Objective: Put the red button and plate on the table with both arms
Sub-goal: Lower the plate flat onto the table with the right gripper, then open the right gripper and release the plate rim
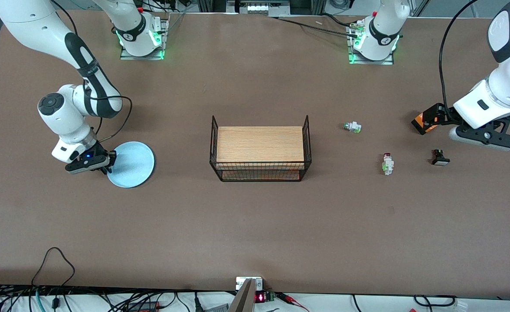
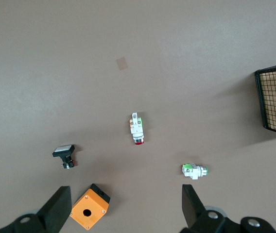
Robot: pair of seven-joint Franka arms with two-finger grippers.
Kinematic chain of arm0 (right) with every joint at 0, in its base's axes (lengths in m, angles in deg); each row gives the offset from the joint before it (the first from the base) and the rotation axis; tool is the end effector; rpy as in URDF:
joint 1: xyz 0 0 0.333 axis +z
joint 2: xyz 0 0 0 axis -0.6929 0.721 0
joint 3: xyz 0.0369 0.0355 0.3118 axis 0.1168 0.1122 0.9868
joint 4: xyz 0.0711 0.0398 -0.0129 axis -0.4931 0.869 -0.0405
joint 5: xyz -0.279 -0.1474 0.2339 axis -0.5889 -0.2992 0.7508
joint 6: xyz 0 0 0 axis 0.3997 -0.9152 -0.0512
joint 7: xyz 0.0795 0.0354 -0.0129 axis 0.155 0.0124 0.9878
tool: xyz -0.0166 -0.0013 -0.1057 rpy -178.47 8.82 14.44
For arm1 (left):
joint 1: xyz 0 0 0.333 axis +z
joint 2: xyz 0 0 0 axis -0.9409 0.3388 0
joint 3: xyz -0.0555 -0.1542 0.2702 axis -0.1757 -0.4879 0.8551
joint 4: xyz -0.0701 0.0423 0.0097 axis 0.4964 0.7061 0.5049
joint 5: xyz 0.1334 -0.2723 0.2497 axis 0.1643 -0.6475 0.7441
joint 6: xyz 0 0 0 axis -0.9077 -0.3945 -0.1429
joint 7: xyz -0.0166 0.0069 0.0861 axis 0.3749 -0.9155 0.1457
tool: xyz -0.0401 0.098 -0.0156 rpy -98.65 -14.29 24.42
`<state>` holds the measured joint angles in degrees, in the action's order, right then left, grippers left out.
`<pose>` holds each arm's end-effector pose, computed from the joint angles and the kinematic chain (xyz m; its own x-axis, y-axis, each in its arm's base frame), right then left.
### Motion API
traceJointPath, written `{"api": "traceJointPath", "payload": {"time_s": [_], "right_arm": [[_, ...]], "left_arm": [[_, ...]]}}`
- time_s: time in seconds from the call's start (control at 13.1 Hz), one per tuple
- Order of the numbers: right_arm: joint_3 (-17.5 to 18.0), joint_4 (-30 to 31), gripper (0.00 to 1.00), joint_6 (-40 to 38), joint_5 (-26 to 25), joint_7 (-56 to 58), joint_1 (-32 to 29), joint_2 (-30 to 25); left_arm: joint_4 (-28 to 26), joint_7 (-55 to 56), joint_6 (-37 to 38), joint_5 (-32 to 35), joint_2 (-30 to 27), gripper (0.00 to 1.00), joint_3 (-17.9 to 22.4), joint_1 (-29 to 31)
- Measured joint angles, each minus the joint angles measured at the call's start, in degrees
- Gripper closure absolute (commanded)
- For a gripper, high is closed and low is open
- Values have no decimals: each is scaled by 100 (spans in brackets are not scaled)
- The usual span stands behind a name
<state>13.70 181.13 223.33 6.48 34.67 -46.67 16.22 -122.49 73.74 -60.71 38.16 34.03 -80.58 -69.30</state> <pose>0.5551 -0.0328 0.1878 0.8798 0.3971 0.2614 0.3722 -0.9174 0.1408 0.5747 -0.0258 0.5311 0.9729 -0.2290 -0.0329 -0.2296 -0.9732 -0.0153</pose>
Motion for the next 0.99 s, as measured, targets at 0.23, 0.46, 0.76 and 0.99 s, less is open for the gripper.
{"api": "traceJointPath", "payload": {"time_s": [0.23,0.46,0.76,0.99], "right_arm": [[0,-1,0,91,0,123,-43,51],[0,-10,0,98,0,146,-46,79],[94,-231,0,-342,0,142,-44,73],[127,-1052,0,-1943,1,122,-44,-141]], "left_arm": [[0,-24,0,0,0,0,-4,-3],[0,-27,0,0,0,0,-5,-5],[10,-27,0,0,0,0,-7,-7],[15,-27,0,0,0,0,-13,-16]]}}
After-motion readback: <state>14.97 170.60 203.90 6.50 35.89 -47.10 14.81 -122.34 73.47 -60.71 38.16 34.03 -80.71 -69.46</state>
